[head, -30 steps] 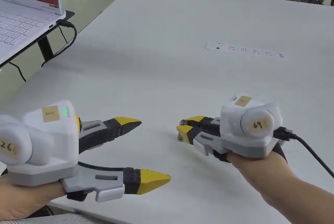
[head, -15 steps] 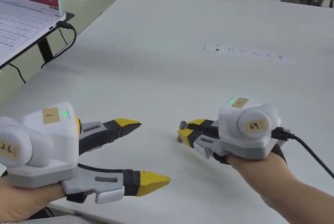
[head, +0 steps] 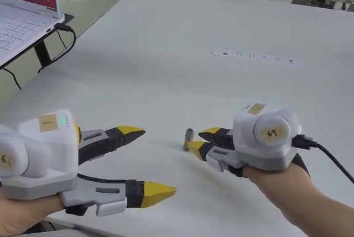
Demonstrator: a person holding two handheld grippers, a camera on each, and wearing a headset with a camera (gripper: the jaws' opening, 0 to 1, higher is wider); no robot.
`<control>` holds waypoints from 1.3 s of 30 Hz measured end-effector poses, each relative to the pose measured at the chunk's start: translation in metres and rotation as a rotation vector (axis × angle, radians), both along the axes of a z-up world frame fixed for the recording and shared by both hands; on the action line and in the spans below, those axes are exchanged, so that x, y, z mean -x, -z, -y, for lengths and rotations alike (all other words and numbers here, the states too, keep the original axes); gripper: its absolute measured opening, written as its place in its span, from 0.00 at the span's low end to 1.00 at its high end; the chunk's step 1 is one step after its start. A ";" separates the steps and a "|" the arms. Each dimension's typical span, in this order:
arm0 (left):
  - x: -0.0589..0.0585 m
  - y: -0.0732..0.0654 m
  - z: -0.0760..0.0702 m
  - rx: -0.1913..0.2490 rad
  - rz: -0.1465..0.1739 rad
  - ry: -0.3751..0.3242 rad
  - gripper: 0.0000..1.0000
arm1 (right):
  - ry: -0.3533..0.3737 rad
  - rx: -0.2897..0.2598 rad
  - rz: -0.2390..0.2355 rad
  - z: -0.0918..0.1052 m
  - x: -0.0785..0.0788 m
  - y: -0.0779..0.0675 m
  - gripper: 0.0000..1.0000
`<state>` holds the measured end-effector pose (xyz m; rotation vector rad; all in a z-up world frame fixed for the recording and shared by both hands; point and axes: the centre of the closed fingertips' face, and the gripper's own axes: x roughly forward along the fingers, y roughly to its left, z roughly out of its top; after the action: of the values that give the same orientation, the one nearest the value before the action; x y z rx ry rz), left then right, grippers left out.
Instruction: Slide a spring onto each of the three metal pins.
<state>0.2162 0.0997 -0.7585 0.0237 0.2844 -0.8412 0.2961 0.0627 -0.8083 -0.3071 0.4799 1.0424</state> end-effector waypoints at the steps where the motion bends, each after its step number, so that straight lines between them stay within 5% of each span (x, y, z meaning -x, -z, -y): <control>1: 0.000 0.000 0.000 0.002 0.000 0.000 0.69 | 0.000 -0.005 -0.003 0.000 0.002 -0.002 0.18; 21: 0.001 0.000 0.001 0.000 -0.001 0.009 0.69 | -0.039 -0.001 -0.080 0.017 0.046 -0.020 0.39; 39: 0.000 -0.002 0.008 0.001 0.000 0.027 0.71 | -0.035 -0.010 -0.058 0.053 0.052 -0.035 0.46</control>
<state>0.2159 0.0914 -0.7564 0.0262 0.2844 -0.8684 0.2441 0.0096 -0.7735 -0.2777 0.5229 1.0899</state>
